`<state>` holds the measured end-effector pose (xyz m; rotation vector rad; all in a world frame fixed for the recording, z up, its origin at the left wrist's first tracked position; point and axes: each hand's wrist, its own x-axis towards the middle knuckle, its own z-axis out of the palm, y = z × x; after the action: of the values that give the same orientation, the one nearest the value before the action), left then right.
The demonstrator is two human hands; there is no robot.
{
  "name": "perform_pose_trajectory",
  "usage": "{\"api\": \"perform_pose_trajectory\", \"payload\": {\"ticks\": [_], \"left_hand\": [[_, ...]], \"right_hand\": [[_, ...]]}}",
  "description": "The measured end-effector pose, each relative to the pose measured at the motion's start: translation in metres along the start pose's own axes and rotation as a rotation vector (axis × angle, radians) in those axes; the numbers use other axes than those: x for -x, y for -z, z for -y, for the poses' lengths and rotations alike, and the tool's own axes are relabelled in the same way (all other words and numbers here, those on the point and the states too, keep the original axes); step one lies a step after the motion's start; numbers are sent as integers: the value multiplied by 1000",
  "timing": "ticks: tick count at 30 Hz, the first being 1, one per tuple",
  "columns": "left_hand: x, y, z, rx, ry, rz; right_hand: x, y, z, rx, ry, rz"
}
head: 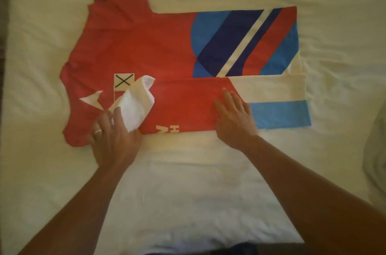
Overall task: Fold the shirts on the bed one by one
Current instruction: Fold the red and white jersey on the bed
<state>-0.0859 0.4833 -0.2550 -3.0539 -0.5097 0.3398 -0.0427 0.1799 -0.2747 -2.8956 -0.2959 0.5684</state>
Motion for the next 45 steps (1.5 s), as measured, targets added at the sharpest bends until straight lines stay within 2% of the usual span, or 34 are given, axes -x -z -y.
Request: {"api": "perform_pose_trajectory", "payload": {"ticks": [2, 4, 7, 10, 12, 17, 20, 23, 25, 29, 31, 34, 36, 37, 39, 41, 43, 45], "left_hand": [[-6, 3, 19, -56, -99, 38], [-20, 12, 29, 16, -171, 65], [-47, 32, 38, 276, -167, 172], [-86, 56, 48, 542, -122, 288], [-121, 71, 51, 690, -44, 237], [-181, 84, 61, 891, 295, -129], [-164, 66, 75, 803, 349, -169], [-127, 35, 91, 630, 331, -90], [-107, 18, 100, 519, 349, -18], [-77, -4, 110, 359, 357, -6], [-68, -12, 115, 390, 339, -16], [-58, -17, 125, 493, 324, -59], [-52, -17, 130, 590, 323, -59], [-48, -16, 132, 630, 318, -63], [-41, -15, 136, 668, 300, -83], [-37, -16, 140, 696, 288, -94], [-35, -19, 143, 711, 276, -78], [-35, -20, 147, 732, 279, -47]], "right_hand": [[-7, 0, 39, -24, 88, 23], [-17, 3, 69, -9, 147, 50], [-33, 7, 93, 36, 192, 69], [-46, 9, 100, 47, 148, 112], [-53, 11, 105, 66, 118, 133], [-80, 26, 126, 42, 1, 106], [-107, 32, 144, -128, -100, 51], [-135, 33, 173, -273, 1, -44], [-152, 32, 192, -264, 103, -48], [-192, 31, 213, -167, 100, -56], [-210, 33, 211, -228, 32, -47], [-225, 42, 203, -552, -234, -93], [-221, 43, 201, -386, -288, -193], [-214, 41, 204, -250, -219, -247], [-195, 33, 220, -79, 132, -363], [-188, 24, 236, 36, 444, -337], [-191, 14, 249, 166, 506, -145], [-201, 10, 257, 233, 424, 32]]}}
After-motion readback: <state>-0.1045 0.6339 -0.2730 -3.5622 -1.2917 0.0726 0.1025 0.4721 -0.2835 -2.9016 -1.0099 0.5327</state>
